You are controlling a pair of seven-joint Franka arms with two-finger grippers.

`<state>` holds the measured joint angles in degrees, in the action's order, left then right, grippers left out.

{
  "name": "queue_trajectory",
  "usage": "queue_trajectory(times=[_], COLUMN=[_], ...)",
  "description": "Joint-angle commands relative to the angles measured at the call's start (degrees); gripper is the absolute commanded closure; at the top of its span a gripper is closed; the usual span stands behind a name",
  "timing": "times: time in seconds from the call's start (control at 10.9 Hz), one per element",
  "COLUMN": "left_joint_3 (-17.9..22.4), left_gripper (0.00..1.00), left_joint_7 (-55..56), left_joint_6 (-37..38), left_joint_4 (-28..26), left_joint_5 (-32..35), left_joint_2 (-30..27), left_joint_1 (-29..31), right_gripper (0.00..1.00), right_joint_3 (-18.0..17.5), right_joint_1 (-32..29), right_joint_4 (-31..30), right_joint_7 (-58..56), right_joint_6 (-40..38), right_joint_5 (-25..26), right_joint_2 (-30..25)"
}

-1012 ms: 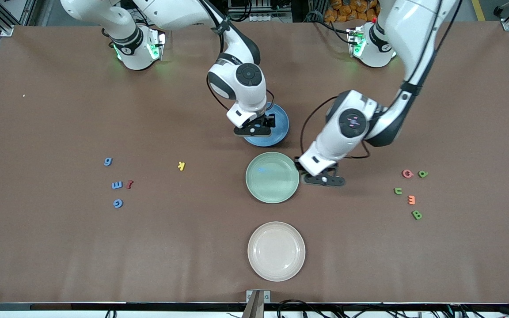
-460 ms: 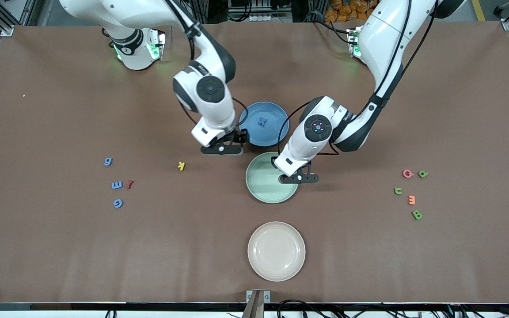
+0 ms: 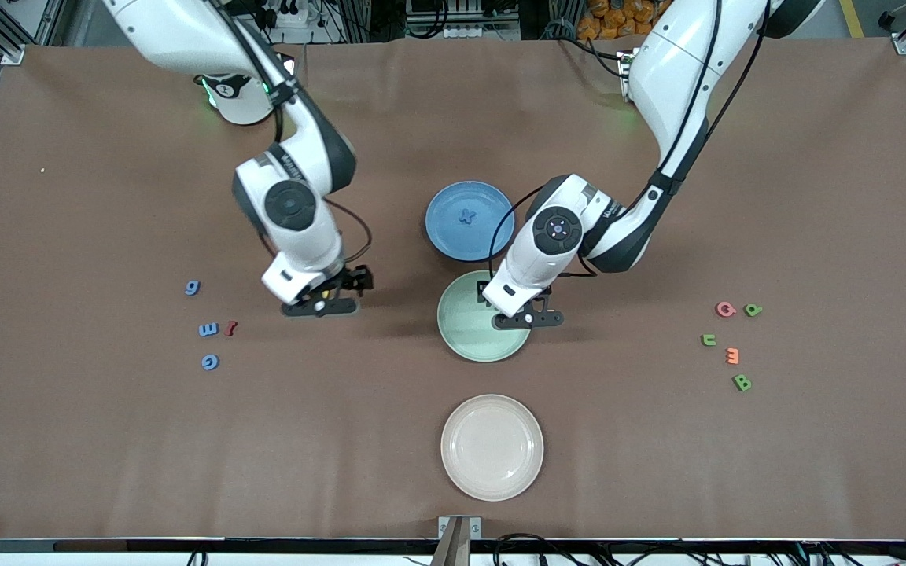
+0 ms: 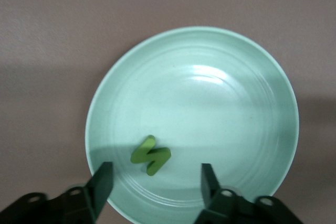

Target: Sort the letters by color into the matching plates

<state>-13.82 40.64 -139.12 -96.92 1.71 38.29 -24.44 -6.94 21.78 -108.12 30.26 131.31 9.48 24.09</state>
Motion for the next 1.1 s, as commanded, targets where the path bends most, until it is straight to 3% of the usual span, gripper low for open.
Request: queue_trajectory(times=[0.0,0.37,0.64,0.83,1.01], left_joint_3=[2.47,3.8,3.71,3.54,3.53], left_gripper=[0.0,0.0,0.0,0.0,0.0], left_joint_7=[1.37,-7.64,-20.64,-32.33,-38.42], left_joint_6=[3.05,10.97,11.24,10.46,8.88], left_joint_4=[0.59,-0.45,-2.92,-3.36,-3.28], left_joint_5=[1.79,7.16,7.25,7.25,7.25], left_joint_2=[-2.07,-6.73,-8.58,-7.88,-6.48], left_joint_1=[0.09,5.79,13.25,19.4,23.46], right_gripper=[0.0,0.0,0.0,0.0,0.0], right_joint_3=[-0.88,-0.97,-1.06,-1.06,-1.06], right_joint_1=[-7.08,-16.66,-23.51,-26.6,-28.88], right_joint_4=[-3.23,-4.81,-7.1,-11.65,-13.42], right_joint_7=[-5.54,-10.11,-13.81,-15.05,-18.46], right_joint_6=[1.31,1.85,3.24,11.29,12.39], right_joint_5=[1.77,1.77,1.6,1.51,1.51], right_joint_2=[-2.9,-3.43,-4.75,-5.54,-5.89])
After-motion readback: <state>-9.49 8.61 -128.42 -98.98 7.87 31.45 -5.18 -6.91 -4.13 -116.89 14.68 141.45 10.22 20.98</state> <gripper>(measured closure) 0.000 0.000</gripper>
